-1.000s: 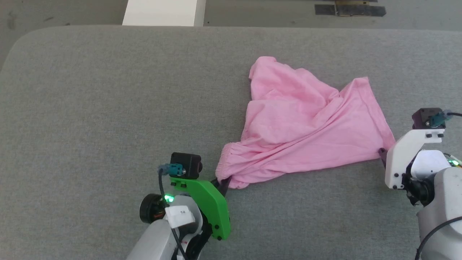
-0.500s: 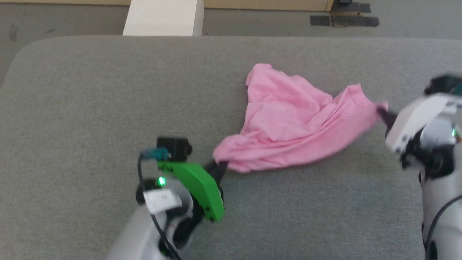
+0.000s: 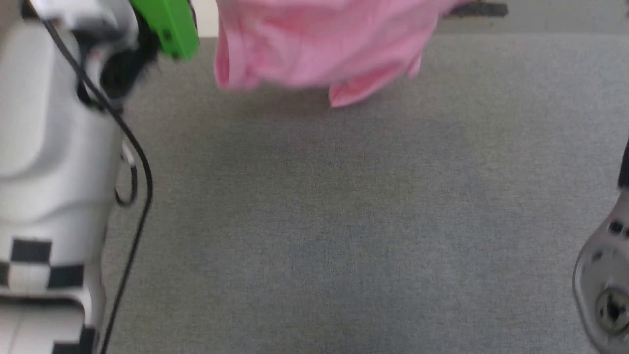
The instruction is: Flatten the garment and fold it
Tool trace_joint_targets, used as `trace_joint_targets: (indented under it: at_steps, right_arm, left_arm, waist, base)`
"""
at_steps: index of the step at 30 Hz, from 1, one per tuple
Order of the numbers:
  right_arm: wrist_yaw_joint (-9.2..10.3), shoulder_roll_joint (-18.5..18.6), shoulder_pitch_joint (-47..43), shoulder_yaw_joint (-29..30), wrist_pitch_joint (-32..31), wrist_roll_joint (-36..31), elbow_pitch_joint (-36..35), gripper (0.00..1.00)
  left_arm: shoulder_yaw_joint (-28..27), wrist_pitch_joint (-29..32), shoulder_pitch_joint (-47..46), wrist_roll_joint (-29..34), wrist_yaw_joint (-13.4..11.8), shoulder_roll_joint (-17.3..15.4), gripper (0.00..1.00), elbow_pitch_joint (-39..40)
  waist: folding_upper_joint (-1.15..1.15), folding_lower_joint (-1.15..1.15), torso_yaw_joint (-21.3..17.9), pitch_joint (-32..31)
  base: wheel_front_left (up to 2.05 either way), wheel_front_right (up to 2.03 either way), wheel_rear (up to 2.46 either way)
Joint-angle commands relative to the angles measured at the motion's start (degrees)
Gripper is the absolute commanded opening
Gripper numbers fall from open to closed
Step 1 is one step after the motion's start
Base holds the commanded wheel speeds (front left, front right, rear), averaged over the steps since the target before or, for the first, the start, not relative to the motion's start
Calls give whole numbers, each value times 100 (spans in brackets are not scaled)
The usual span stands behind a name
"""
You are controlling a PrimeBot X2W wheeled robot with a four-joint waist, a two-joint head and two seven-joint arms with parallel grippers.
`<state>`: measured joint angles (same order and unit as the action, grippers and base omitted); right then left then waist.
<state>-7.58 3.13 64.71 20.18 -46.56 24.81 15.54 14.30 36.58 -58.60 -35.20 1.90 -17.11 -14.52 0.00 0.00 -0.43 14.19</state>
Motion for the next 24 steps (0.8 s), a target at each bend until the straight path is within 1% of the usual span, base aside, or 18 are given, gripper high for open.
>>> trace_joint_targets:
  at_steps: [1,4,7,9,12,16,19,22,24]
  right_arm:
    - [9,-9,385,104,180,-177,168,0]
    - [9,-20,1130,174,570,-326,588,0]
    - [9,-22,1788,125,1083,-344,986,0]
    - [9,-23,2066,93,1339,-358,1204,0]
    - [9,-23,2197,-86,1452,-376,1328,0]
    - [9,-24,1719,-419,1370,-214,1090,0]
    - [9,-21,892,-626,1232,49,606,0]
    - [9,79,-39,-737,1079,408,12,0]
    - [9,107,-767,-687,973,706,-428,0]
  left_arm:
    - [-11,-81,-384,140,-61,10,0,-191]
    - [-19,-319,-1068,382,-188,45,0,-527]
    - [-85,-772,-1671,552,-259,104,0,-769]
    - [-101,-1062,-1910,629,-236,116,0,-940]
    - [-85,-1313,-2024,634,-147,165,0,-1190]
    - [-73,-1562,-1702,475,63,246,0,-1458]
    - [-10,-1614,-1184,314,247,250,0,-1570]
    - [90,-1640,-565,143,389,229,0,-1520]
    - [124,-1687,-34,-32,445,241,0,-1426]
  waist:
    - [0,0,-84,426]
    - [0,0,-150,690]
    - [0,0,-230,907]
    - [0,0,-265,979]
    - [0,0,-294,1046]
    - [0,0,-303,1000]
    - [0,0,-307,829]
    - [0,0,-298,603]
    - [0,0,-279,388]
  base:
    - [0,0,0]
    - [0,0,0]
    - [0,0,0]
    - [0,0,0]
    - [0,0,0]
    - [0,0,0]
    - [0,0,0]
    - [0,0,0]
    - [0,0,0]
